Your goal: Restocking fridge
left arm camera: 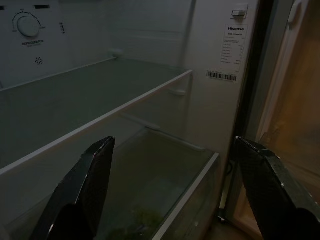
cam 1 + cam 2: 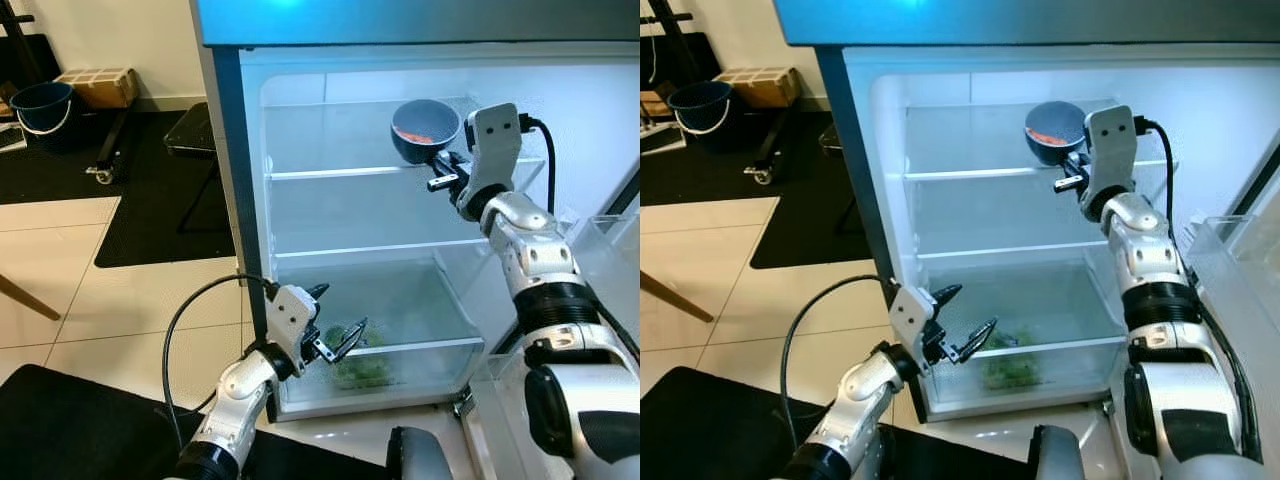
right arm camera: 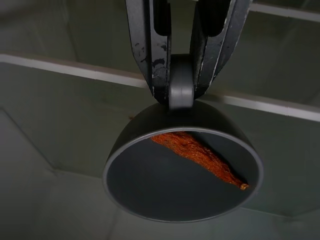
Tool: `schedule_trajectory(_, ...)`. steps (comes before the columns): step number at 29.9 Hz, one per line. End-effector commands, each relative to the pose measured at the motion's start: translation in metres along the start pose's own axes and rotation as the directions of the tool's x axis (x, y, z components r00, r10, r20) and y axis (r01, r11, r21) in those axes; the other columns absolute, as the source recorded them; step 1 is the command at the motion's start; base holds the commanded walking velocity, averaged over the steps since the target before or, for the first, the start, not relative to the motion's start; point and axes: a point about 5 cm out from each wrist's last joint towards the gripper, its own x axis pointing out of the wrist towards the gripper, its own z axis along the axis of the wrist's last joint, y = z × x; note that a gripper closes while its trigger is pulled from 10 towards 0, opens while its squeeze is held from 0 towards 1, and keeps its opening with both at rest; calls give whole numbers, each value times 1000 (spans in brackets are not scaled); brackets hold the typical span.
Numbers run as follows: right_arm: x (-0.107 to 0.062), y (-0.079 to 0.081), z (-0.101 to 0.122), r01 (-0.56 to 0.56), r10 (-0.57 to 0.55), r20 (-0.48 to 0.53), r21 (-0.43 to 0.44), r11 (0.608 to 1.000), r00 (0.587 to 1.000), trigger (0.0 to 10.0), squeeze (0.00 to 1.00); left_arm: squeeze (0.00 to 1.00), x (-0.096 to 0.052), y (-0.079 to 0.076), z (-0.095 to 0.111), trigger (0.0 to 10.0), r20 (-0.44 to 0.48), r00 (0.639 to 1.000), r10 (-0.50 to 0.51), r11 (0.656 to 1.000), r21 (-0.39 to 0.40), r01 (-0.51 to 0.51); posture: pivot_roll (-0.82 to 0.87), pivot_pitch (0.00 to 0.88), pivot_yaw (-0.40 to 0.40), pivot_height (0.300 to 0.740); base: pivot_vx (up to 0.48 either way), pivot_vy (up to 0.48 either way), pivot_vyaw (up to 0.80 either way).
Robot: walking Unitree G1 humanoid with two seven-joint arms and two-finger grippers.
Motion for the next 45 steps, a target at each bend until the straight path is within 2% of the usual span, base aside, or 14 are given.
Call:
schedule_trajectory(1,2,-3,4,19,-19,5,2,1000,1000,10000,0,0,2,-5,1,10000,12,1000,3,1000,-19,-3,87,29,-35,524,0,0,0)
schedule_trajectory(18,14,-4,10,89,-90,15,57,994,996,10000,0,0,0,-6,3,10000,22,1000,11,1000,-19,-11,105,49,-41,524,0,0,0)
schedule_trajectory(32,20,1,13,94,-95,13,71,993,995,10000,0,0,-4,-10,2,10000,16,1000,15,1000,-23,-15,118,61,-45,524,0,0,0)
schedule_trajectory(33,21,1,12,97,-98,12,72,993,995,10000,16,0,-5,-10,2,10000,15,1000,15,1000,-24,-15,118,61,-45,524,0,0,0)
schedule_trajectory(34,21,0,12,100,-101,10,73,992,995,10000,102,0,-5,-10,2,10000,15,1000,15,1000,-25,-15,118,61,-45,524,0,0,0)
schedule_trajectory(35,21,0,12,104,-105,9,71,992,994,10000,404,0,-5,-11,2,10000,14,1000,15,1000,-25,-15,118,60,-45,524,0,0,0)
schedule_trajectory(36,21,-1,12,109,-109,7,69,992,994,10000,404,0,-5,-11,3,10000,14,1000,15,1000,-25,-15,118,60,-45,524,0,0,0)
schedule_trajectory(38,21,-1,12,111,-112,9,68,991,994,10000,592,0,-5,-11,3,10000,14,1000,15,1000,-25,-15,119,62,-44,524,0,0,0)
schedule_trajectory(40,21,-2,13,115,-117,13,72,991,993,10000,620,0,-6,-11,3,10000,14,1000,15,1000,-26,-15,118,64,-42,524,0,0,0)
schedule_trajectory(45,21,-2,14,117,-119,17,77,990,993,10000,612,0,-6,-11,3,10000,13,1000,15,1000,-27,-15,117,65,-41,524,0,0,0)
